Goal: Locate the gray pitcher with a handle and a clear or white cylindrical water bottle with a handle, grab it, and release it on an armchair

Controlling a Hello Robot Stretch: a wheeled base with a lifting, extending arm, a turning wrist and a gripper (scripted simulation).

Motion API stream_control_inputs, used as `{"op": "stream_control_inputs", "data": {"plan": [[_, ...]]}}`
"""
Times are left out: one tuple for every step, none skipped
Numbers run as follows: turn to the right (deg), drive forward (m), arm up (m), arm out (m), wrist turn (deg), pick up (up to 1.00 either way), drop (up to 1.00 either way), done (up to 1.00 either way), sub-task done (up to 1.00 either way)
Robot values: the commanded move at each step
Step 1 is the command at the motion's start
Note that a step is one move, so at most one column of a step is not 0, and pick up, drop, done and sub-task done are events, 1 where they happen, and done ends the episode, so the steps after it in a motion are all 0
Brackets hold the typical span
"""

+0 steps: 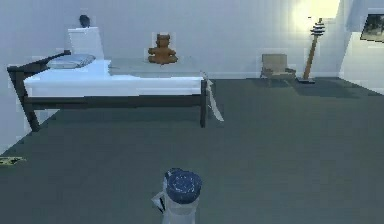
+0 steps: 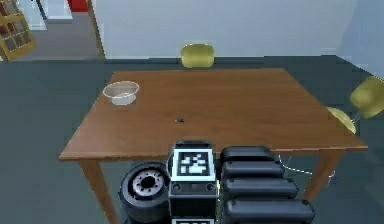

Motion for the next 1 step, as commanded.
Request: {"op": "stream_control_inputs", "data": {"plan": [[24.0, 0.00, 0.00, 0.00, 0.0, 0.00, 0.00, 0.00, 0.00]]}}
